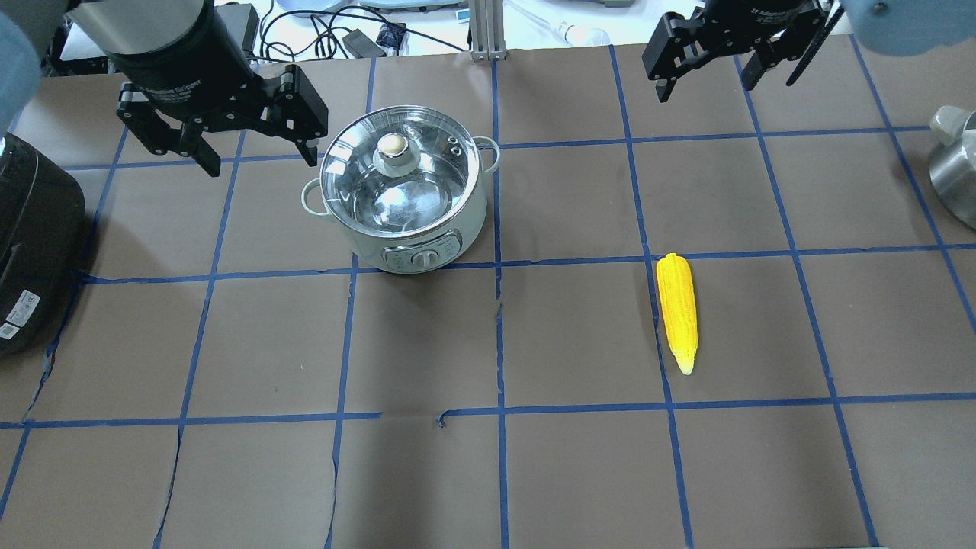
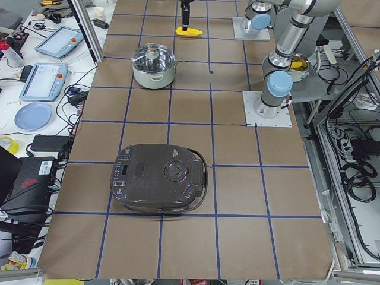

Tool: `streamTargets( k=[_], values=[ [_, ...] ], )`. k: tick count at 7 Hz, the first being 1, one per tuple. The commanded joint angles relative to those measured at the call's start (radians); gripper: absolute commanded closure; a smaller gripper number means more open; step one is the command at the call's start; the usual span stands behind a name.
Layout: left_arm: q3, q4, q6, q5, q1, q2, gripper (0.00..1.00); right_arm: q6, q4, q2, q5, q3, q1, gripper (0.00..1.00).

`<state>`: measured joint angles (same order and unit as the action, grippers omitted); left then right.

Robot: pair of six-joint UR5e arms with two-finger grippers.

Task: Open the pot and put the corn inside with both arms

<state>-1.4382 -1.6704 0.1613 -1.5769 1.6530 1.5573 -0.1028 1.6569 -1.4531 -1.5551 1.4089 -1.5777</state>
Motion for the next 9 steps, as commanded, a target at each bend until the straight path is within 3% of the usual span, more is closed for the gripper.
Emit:
streamTargets(
  k=[1, 3, 6, 9],
  values=[
    [0.061, -0.037, 0.004, 0.005, 0.001, 0.053, 0.00, -0.004, 0.013, 0.003, 0.010, 0.030, 0.014, 0.00],
    [0.065, 0.022, 0.007, 0.014, 0.001, 0.101, 0.00, -0.008, 0.015, 0.004, 0.009, 0.086, 0.018, 0.00],
    [0.128, 0.223, 0.041, 0.017, 0.007, 0.335, 0.00, 0.000, 0.059, 0.005, 0.010, 0.214, 0.021, 0.00],
    [0.130, 0.386, 0.052, 0.015, 0.037, 0.505, 0.00, 0.034, 0.245, 0.007, -0.008, 0.378, 0.025, 0.00]
  ],
)
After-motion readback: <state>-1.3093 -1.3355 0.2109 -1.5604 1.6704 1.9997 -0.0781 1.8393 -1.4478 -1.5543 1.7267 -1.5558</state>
